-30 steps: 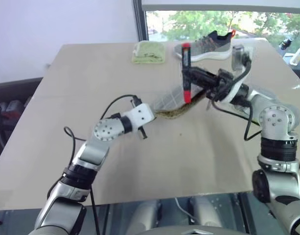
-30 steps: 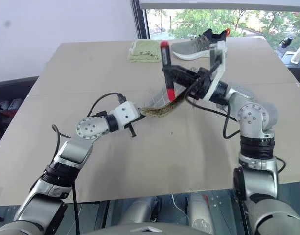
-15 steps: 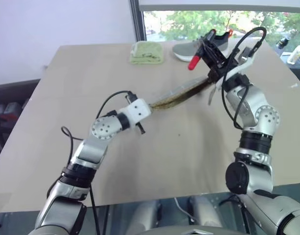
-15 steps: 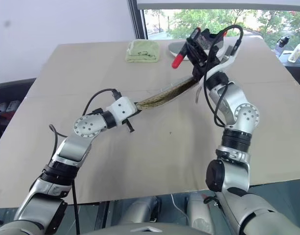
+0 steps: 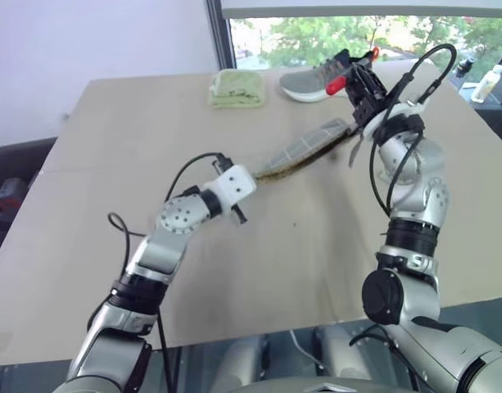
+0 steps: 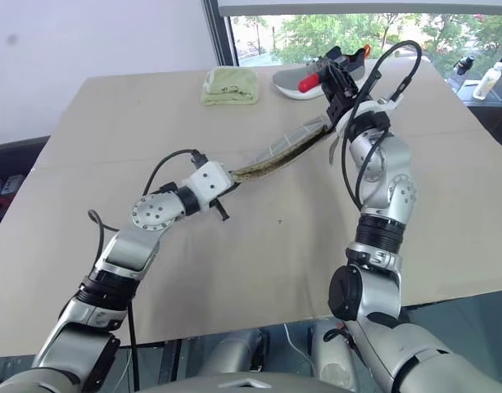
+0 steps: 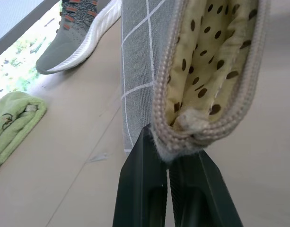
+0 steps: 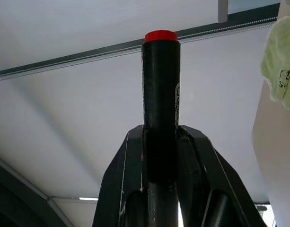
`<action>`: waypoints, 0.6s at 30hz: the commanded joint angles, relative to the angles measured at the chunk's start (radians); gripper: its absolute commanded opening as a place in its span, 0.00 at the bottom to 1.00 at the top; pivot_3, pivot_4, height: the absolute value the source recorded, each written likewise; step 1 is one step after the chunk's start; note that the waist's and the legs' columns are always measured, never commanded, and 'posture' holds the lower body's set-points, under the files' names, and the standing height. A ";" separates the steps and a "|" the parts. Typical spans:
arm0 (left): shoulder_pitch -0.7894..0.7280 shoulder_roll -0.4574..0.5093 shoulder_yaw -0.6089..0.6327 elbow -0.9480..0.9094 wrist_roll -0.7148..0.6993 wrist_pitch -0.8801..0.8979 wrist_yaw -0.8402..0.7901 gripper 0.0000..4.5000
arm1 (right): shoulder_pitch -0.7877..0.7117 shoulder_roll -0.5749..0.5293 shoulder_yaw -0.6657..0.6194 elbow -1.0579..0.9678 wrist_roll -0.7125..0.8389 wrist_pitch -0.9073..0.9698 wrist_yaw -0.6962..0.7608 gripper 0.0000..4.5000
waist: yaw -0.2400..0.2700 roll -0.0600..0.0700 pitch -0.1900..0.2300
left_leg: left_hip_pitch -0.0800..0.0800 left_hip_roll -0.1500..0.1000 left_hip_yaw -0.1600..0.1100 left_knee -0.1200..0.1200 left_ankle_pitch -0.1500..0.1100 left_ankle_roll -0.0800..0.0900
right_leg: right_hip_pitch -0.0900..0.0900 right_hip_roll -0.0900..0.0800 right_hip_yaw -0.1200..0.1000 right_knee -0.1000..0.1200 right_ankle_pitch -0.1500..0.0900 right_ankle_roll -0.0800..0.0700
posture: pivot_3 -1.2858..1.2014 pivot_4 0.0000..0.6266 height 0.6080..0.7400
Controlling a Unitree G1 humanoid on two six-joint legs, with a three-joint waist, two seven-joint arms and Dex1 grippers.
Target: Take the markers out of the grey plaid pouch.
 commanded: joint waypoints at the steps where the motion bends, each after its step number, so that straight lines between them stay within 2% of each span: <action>1: -0.033 -0.035 0.019 0.031 0.030 0.013 0.060 0.04 | 0.012 -0.002 0.036 -0.090 0.032 0.005 -0.011 0.08 | 0.000 0.000 0.000 | 0.000 0.000 0.000 0.000 0.000 0.000 | 0.000 0.000 0.000 0.000 0.000 0.000 | 0.52 0.24 1.00; 7: -0.065 -0.113 0.018 -0.006 0.007 0.023 0.066 0.04 | 0.039 0.011 0.071 -0.098 0.046 0.004 -0.018 0.08 | -0.008 0.000 0.000 | 0.000 0.000 0.002 0.000 0.000 0.000 | -0.001 0.000 0.000 0.000 0.000 0.000 | 0.52 0.24 1.00; 14: -0.068 -0.151 0.006 -0.006 0.027 0.023 0.077 0.04 | 0.044 0.001 0.099 -0.091 0.054 0.018 -0.023 0.08 | -0.008 0.000 0.000 | 0.000 0.000 0.002 0.000 0.000 0.000 | -0.001 0.000 0.001 0.001 0.000 0.000 | 0.52 0.24 1.00; 18: -0.058 -0.133 0.022 0.000 0.040 0.015 0.078 0.04 | 0.060 -0.055 0.115 -0.090 0.016 0.050 0.013 0.08 | -0.008 0.000 0.000 | 0.000 0.000 0.002 0.000 0.000 0.000 | -0.001 0.000 0.000 0.001 0.000 0.000 | 0.52 0.24 1.00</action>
